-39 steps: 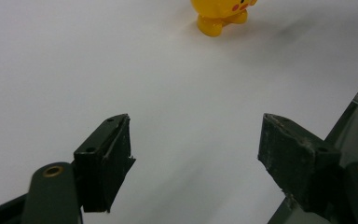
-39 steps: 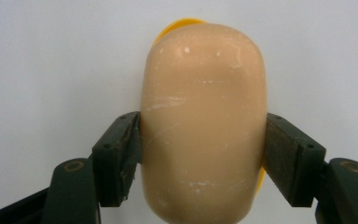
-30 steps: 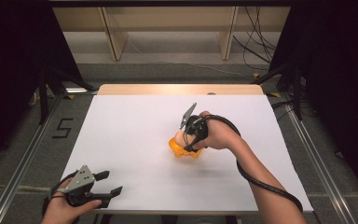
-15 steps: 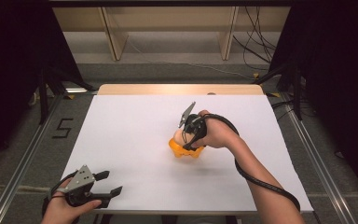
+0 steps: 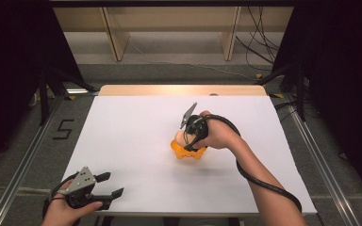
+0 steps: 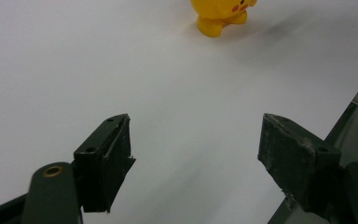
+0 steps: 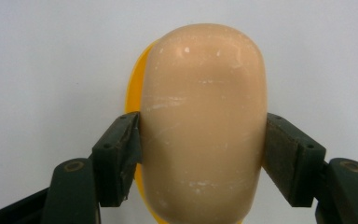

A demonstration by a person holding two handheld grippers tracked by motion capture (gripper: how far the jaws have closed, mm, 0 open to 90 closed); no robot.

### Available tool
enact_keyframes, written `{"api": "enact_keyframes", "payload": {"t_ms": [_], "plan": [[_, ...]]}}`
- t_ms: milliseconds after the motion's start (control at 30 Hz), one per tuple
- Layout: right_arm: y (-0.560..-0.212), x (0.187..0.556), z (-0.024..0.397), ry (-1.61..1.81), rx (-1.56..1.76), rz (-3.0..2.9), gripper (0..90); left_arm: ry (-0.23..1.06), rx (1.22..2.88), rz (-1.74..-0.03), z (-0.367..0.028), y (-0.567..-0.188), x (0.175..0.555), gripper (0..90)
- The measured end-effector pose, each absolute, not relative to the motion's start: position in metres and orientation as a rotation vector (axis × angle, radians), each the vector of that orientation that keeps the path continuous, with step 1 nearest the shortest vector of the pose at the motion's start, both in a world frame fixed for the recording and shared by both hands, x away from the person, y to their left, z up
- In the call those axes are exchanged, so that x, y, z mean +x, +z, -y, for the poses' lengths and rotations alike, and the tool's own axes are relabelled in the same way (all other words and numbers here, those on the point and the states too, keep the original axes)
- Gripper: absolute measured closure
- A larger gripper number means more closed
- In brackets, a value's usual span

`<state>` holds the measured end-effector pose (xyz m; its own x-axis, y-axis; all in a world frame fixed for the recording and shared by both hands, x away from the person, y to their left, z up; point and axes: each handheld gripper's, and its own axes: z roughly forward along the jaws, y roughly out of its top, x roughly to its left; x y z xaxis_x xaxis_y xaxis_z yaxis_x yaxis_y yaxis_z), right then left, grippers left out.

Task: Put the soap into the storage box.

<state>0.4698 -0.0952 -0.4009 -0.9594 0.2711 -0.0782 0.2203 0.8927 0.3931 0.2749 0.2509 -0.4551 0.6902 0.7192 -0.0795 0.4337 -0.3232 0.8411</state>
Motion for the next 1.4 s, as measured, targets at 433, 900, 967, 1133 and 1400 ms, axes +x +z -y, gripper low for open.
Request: {"api": "enact_keyframes", "payload": {"t_ms": [433,900,967,1133,1400], "plan": [[-0.407,0.47,0.095,0.569,0.378,-2.94,33.9,0.385,1.968,-0.889,-0.251,-0.455,0.275,25.1],[-0.411,0.471,0.096,0.559,0.385,-2.948,33.9,0.385,1.972,-0.887,-0.251,-0.455,0.275,25.1],[-0.412,0.471,0.097,0.559,0.394,-2.949,33.9,0.386,1.971,-0.888,-0.251,-0.455,0.275,25.1],[-0.413,0.472,0.097,0.552,0.403,-2.956,33.8,0.385,1.97,-0.888,-0.251,-0.455,0.275,25.1],[-0.413,0.472,0.096,0.545,0.409,-2.953,33.8,0.386,1.972,-0.888,-0.251,-0.455,0.275,25.1]]}}
